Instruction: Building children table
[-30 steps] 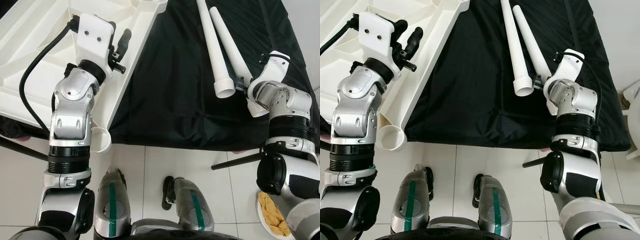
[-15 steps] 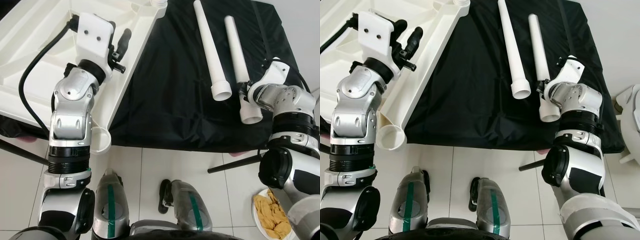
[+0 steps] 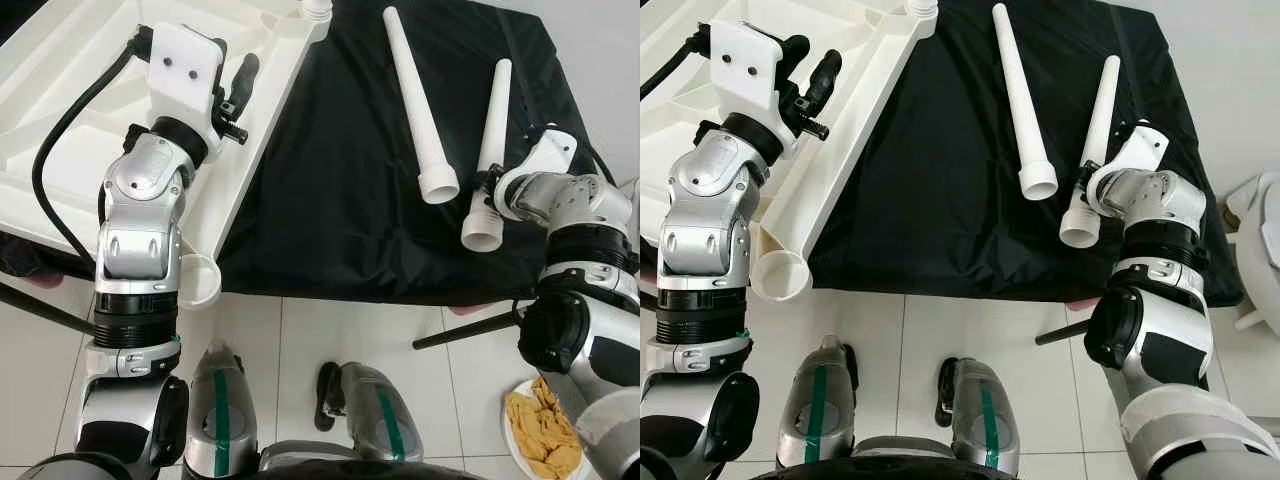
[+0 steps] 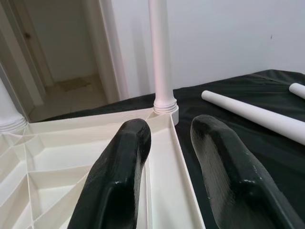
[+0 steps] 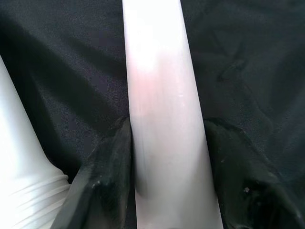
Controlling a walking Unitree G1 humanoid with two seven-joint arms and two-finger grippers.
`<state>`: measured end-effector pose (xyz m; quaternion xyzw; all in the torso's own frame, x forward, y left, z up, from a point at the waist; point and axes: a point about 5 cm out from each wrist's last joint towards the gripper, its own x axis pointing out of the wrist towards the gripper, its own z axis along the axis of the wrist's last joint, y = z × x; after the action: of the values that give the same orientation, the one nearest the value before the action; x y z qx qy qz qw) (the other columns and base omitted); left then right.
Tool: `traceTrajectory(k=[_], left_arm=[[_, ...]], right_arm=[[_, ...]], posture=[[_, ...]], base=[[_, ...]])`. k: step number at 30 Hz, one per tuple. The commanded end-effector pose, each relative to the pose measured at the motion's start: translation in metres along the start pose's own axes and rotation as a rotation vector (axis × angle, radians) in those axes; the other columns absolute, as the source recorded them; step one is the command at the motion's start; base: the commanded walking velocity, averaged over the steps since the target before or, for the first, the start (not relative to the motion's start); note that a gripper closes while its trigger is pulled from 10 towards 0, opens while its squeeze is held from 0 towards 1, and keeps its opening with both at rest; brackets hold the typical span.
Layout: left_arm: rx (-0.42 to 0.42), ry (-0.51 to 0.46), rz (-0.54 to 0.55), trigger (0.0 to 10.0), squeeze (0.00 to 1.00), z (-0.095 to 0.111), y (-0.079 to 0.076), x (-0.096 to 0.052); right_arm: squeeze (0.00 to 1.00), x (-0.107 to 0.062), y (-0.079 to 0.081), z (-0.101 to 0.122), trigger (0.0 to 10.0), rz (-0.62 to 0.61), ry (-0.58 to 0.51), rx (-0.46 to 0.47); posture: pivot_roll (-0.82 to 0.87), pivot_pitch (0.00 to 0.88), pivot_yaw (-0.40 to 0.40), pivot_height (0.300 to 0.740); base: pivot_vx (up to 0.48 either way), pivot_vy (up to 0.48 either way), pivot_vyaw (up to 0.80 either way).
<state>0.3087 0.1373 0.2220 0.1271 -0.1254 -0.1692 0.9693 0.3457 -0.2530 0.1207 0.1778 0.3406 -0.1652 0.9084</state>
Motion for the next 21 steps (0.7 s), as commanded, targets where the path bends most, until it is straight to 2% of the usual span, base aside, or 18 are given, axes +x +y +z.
traceTrajectory(k=[1, 5, 6, 9, 10, 11, 12, 14, 15, 16, 17, 21], left_arm=[[0.011, -0.003, 0.082, 10.0, 0.0, 0.0034, 0.0025, 0.0008], [0.005, -0.004, 0.082, 10.0, 0.0, 0.0035, 0.0023, 0.0001], [0.006, -0.003, 0.084, 10.0, 0.0, 0.0034, 0.0026, 0.0], [0.008, -0.003, 0.086, 10.0, 0.0, 0.0034, 0.0028, -0.0002], [0.008, -0.002, 0.087, 10.0, 0.0, 0.0033, 0.0031, -0.0005], [0.008, -0.002, 0.087, 10.0, 0.0, 0.0033, 0.0033, -0.0008], [0.009, 0.0, 0.088, 10.0, 0.0, 0.0032, 0.0035, -0.0009], [0.006, -0.001, 0.088, 10.0, 0.0, 0.0033, 0.0034, -0.0008], [0.007, -0.001, 0.089, 10.0, 0.0, 0.0032, 0.0034, -0.0005], [0.007, -0.001, 0.089, 10.0, 0.0, 0.0032, 0.0035, -0.0004], [0.009, -0.001, 0.09, 10.0, 0.0, 0.0033, 0.0037, -0.0001], [0.003, -0.004, 0.092, 10.0, 0.0, 0.0042, 0.0044, 0.0001]], right_arm=[[0.0, 0.0096, -0.0111, -0.0309, 10.0, -0.055, 0.123, -0.026], [0.0, 0.0113, -0.0131, -0.0339, 10.0, -0.084, 0.106, -0.039], [0.69, 0.0118, -0.0133, -0.0345, 10.0, -0.086, 0.095, -0.033], [0.69, 0.0125, -0.0131, -0.035, 10.0, -0.085, 0.087, -0.024], [1.0, 0.0123, -0.0127, -0.0352, 10.0, -0.09, 0.091, -0.022], [0.18, 0.0123, -0.0125, -0.0353, 10.0, -0.095, 0.095, -0.021], [0.0, 0.0123, -0.0118, -0.0365, 10.0, -0.089, 0.117, 0.001], [0.0, 0.0123, -0.0117, -0.0363, 10.0, -0.092, 0.131, 0.026], [0.0, 0.0123, -0.0132, -0.037, 3.1, -0.105, 0.146, 0.05], [0.0, 0.0124, -0.0144, -0.0375, 3.1, -0.115, 0.155, 0.064], [0.0, 0.0126, -0.0156, -0.0366, 0.0, -0.123, 0.142, 0.054], [0.0, 0.0128, -0.0163, -0.0354, 0.0, -0.131, 0.125, 0.058]], posture=[[0.06, 0.057, -0.105, 0.74], [0.06, 0.059, -0.104, 0.74], [0.06, 0.059, -0.104, 0.74], [0.06, 0.059, -0.104, 0.74], [0.06, 0.064, -0.105, 0.74], [0.06, 0.064, -0.105, 0.74], [0.06, 0.066, -0.105, 0.74], [0.06, 0.066, -0.105, 0.74], [0.06, 0.066, -0.104, 0.74], [0.06, 0.066, -0.105, 0.74], [0.06, 0.067, -0.105, 0.74], [0.06, 0.069, -0.104, 0.74]], base=[[0.0, 0.0, 0.0], [0.0, 0.0, 0.0], [0.0, 0.0, 0.0], [0.0, 0.0, 0.0], [0.0, 0.0, 0.0], [0.0, 0.0, 0.0], [0.0, 0.0, 0.0], [0.0, 0.0, 0.0], [0.0, 0.0, 0.0], [0.0, 0.0, 0.0], [0.0, 0.0, 0.0], [0.0, 0.0, 0.0]])
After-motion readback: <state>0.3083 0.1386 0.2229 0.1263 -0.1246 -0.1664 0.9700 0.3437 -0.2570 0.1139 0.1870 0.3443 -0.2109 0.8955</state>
